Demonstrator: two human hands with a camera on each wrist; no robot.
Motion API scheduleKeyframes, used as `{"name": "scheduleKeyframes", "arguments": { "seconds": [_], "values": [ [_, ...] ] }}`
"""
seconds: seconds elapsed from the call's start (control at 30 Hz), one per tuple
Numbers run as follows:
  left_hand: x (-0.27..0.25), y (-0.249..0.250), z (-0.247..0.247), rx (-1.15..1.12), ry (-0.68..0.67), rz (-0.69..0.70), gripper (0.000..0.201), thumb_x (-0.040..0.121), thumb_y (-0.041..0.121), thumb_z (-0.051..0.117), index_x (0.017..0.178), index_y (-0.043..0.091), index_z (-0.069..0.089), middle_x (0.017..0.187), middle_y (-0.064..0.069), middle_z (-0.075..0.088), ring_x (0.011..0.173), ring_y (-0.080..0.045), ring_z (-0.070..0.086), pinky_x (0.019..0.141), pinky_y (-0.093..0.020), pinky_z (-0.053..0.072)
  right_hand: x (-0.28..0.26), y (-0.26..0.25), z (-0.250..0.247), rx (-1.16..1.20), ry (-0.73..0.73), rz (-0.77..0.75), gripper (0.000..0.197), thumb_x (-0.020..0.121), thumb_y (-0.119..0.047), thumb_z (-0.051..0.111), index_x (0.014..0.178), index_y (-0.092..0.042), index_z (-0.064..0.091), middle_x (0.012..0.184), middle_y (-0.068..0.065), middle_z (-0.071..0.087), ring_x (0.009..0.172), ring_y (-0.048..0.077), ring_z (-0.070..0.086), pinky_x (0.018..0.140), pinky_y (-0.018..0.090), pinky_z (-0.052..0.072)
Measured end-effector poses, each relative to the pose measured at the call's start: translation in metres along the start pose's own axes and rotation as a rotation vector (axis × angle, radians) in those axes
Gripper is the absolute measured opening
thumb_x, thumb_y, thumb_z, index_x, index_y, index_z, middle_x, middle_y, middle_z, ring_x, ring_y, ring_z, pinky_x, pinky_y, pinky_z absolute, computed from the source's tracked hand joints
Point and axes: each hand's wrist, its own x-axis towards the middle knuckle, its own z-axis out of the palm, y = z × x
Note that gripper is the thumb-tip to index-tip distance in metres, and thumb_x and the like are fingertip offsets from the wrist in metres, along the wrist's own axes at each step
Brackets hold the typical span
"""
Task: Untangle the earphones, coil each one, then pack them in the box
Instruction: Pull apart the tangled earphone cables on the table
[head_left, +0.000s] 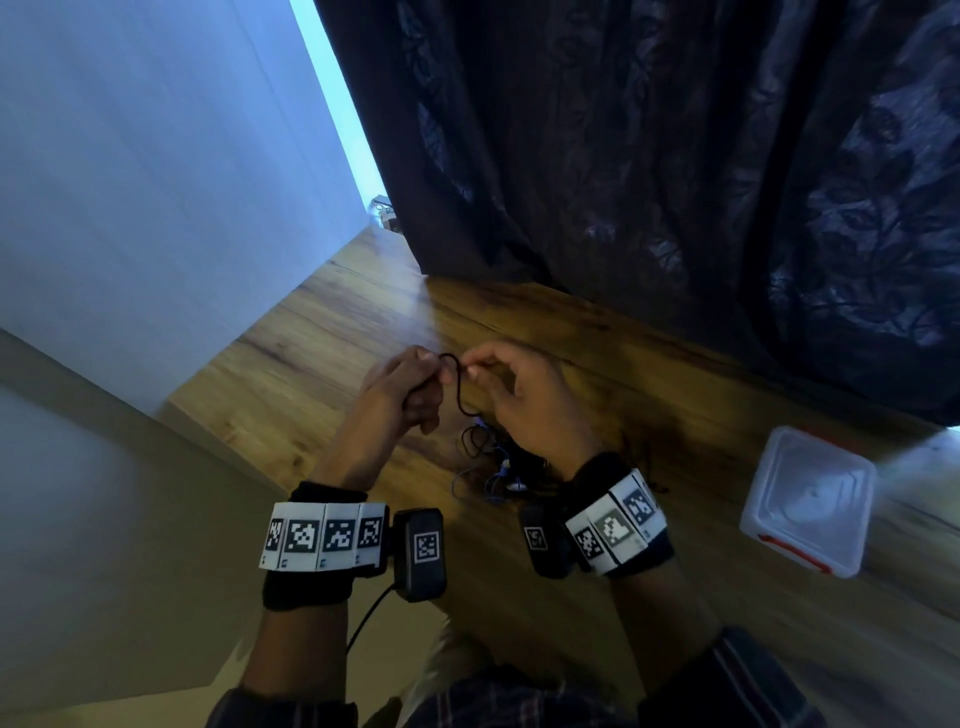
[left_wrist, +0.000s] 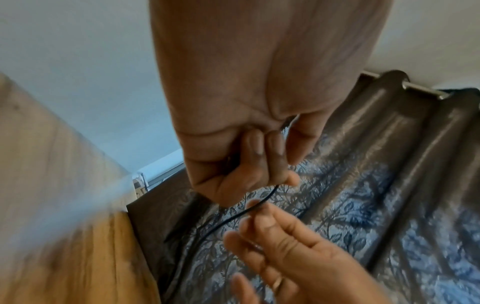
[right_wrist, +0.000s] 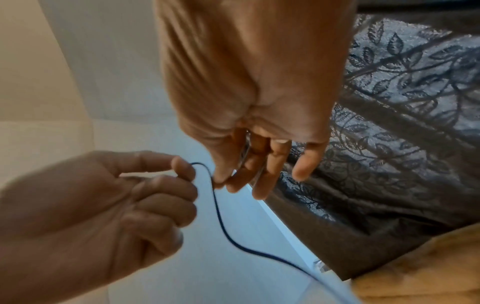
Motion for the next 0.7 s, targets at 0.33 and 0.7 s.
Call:
{"name": "scheduleKeyframes", "arguments": {
  "seconds": [0.33,0.7],
  "values": [
    [-0.011,0.025,-0.036,-0.475,0.133,0.416,0.03,0.105,0.02,0.032,0.087,0.014,0.056,0.062,0.005,0.047,0.048,-0.007,0.033,0.055,-0.022,0.039,0.019,0.059,0.009,-0.137,-0.343,0.215,0.015,0.101,-0.019,0.057,0.093,-0.014,0.067,0.082,-0.006,0.069,0.07,-0.001,0.061,0.07,0.02,0.046],
    [-0.011,0.006,-0.077,-0.302,0.605,0.623,0.015,0.103,0.011,0.043,0.098,0.015,0.057,0.082,0.008,0.064,0.069,-0.008,0.052,0.063,-0.024,0.042,0.044,0.045,-0.031,-0.284,-0.14,0.163,0.016,0.096,-0.021,0.066,0.107,-0.014,0.075,0.096,-0.003,0.072,0.09,0.012,0.066,0.078,0.02,0.049]
  ]
}}
